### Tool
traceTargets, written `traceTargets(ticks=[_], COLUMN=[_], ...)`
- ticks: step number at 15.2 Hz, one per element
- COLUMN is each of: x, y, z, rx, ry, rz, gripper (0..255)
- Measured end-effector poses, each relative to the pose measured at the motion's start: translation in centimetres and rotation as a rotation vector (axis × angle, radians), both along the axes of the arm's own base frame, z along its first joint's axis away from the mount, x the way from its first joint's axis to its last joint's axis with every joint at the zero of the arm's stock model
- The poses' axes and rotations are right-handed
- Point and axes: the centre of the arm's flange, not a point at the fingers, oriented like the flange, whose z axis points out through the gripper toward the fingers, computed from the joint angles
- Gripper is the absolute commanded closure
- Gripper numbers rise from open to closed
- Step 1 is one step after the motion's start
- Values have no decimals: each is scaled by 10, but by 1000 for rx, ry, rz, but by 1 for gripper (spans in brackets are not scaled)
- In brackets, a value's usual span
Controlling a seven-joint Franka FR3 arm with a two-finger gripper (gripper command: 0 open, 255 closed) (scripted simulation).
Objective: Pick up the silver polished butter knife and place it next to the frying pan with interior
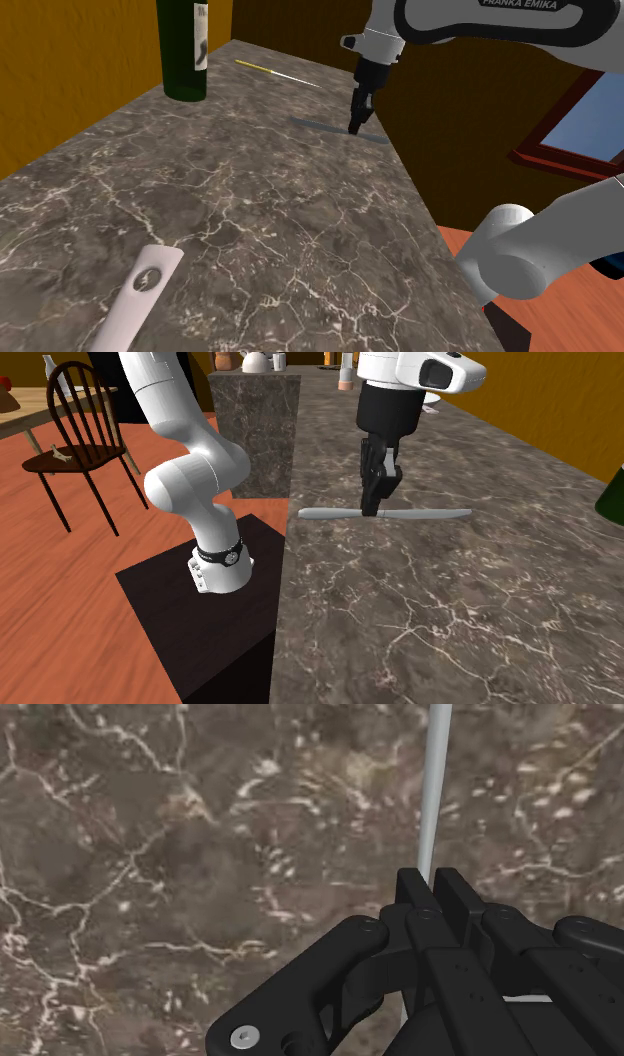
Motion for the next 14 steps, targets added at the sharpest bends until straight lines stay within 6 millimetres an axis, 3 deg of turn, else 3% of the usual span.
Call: traceTargets(ticks=[7, 14], x=[0, -1], y=[0, 1], z=[2, 37], rx=[0, 0], ry=[0, -1], rz=[0, 0], gripper=[255, 255])
